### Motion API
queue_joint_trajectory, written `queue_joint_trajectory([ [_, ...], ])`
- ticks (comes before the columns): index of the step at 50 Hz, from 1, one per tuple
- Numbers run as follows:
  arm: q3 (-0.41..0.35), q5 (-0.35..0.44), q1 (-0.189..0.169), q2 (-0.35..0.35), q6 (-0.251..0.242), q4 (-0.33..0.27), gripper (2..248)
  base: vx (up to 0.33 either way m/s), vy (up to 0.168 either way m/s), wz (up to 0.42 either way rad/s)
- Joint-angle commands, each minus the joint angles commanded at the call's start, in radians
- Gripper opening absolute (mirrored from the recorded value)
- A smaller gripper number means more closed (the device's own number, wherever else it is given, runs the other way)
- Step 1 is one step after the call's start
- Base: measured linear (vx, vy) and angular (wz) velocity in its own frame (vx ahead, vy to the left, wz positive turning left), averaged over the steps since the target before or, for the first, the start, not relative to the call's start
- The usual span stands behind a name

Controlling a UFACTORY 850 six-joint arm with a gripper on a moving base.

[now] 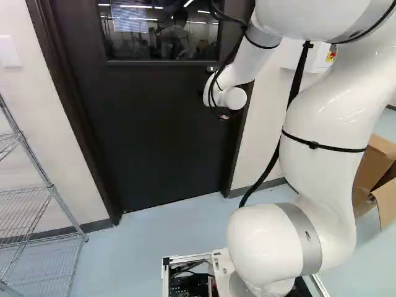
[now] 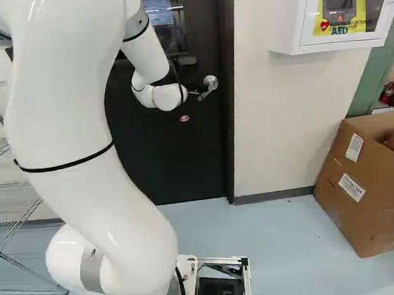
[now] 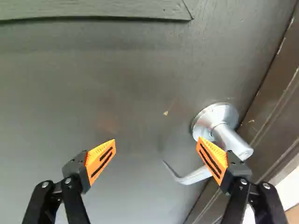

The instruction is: Open the door and move inside

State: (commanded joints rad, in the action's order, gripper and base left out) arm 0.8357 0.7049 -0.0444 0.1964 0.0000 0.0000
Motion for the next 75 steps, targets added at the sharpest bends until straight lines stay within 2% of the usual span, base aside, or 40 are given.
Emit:
queue_joint_trajectory([
  [60, -0.007, 0.000, 0.000, 0.100, 0.000, 0.001, 247, 0.000, 0.000, 0.000],
  [75, 0.047, -0.004, 0.003, 0.146, 0.000, 0.085, 247, 0.000, 0.000, 0.000],
])
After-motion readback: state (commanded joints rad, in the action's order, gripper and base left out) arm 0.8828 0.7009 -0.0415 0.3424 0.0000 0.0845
